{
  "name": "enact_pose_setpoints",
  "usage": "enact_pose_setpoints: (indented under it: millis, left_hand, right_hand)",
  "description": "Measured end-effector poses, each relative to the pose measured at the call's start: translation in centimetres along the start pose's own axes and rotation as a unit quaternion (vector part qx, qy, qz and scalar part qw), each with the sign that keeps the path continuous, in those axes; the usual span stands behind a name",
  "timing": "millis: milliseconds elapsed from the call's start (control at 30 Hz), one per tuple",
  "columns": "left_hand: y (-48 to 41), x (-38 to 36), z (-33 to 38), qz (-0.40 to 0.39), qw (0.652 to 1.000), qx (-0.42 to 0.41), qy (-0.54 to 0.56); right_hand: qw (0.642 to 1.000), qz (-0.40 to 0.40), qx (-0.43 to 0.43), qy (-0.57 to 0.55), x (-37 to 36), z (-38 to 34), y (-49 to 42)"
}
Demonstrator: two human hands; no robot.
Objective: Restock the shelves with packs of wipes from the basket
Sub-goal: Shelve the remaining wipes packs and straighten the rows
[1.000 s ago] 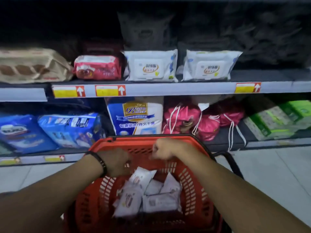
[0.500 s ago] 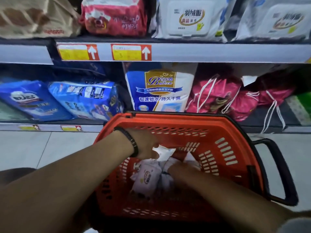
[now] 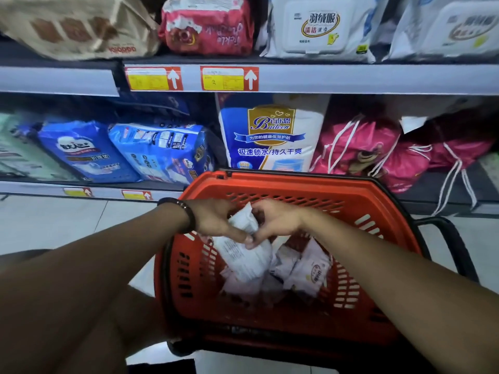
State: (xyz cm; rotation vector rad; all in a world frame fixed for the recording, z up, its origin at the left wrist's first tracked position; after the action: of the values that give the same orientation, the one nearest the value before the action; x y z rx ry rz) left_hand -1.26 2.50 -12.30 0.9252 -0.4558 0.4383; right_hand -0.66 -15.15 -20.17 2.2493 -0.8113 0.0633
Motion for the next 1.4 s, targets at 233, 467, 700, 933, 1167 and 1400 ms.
enact_pose_setpoints:
  millis: [233, 467, 700, 933, 1167, 1400]
  left_hand:
    - [2.1, 2.1, -0.4, 0.034, 0.993, 0.081, -0.076]
    - [2.1, 4.9, 0.8, 0.058, 0.976, 0.048, -0.206]
    - [1.7, 5.4, 1.0, -0.036, 0.988, 0.129, -0.076]
    - [1.4, 5.0, 0.4, -0.086, 0.987, 0.097, -0.096]
    - [3.2, 5.4, 0.7, -0.064, 0.995, 0.080, -0.021]
    - [4.6, 6.0, 3.1, 0.024, 0.995, -0.049, 0.087]
  right_hand:
    - [0.995, 0.003, -0.070, 0.075, -2.6, 0.3, -1.8]
    - [0.943, -0.070, -0.161, 0.283, -10.4, 3.8, -3.3]
    - [0.953, -0.008, -0.204, 0.226, -12.4, 2.9, -3.2]
    - [0.951, 0.155, -0.216, 0.156, -13.2, 3.7, -2.4]
    - [0.956, 0.164, -0.189, 0.152, -7.8, 3.1, 3.0]
    - [0.967, 0.228, -0.070, 0.083, -1.7, -1.0, 13.5]
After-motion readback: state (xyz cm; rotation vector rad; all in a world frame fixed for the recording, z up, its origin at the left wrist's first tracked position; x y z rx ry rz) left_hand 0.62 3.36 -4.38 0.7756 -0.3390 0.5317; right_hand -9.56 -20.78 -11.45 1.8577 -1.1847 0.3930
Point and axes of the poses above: each hand's wrist, its own y-axis away from the middle knuckle, its own x-axis out of the back of the hand, z = x × y, the point moved 2 cm from there along -y, towards the middle knuckle, and after that the axes turned 9 degrees about -x, right-handed, at the moved point
